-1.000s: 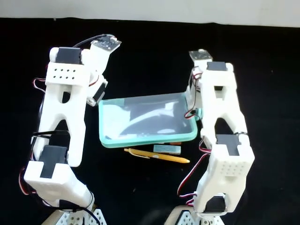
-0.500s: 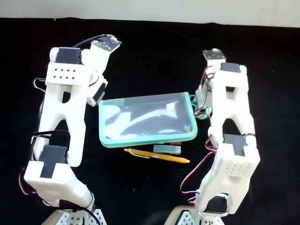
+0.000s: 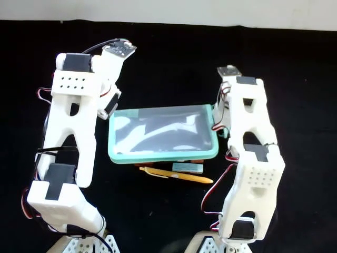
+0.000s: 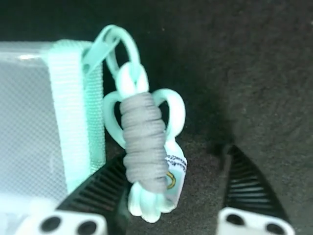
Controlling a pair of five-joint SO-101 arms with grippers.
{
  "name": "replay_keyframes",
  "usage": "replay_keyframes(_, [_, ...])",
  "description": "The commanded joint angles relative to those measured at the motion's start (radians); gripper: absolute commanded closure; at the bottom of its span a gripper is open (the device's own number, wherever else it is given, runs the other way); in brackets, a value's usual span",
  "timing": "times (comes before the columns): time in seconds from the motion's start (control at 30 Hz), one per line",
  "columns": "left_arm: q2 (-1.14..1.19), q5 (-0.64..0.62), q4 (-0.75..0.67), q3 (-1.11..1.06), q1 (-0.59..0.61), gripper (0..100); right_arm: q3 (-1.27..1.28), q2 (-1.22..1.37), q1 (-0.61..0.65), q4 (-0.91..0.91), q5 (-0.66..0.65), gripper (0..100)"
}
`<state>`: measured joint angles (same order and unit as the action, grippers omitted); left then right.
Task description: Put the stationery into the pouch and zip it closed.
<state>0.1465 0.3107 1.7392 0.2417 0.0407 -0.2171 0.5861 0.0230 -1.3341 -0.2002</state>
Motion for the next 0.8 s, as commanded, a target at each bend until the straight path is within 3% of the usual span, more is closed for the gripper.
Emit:
replay_keyframes(0.0, [-0.002,0.003,-0.002,0.024,-0.012,99,-0.016,-0.053,0.005,0.004,-0.005,92.9])
replay_keyframes(0.07, [-0.002,0.003,-0.002,0.024,-0.012,99,-0.015,-0.079,0.005,-0.015,-0.003,99.8])
replay_keyframes(0.5, [-0.002,0.003,0.0,0.024,-0.018,99,-0.022,-0.469,0.01,-0.137,-0.003,99.2])
replay_keyframes(0.77, [-0.007,0.003,0.006,0.024,-0.177,99,-0.022,-0.789,0.012,-0.186,-0.003,99.2])
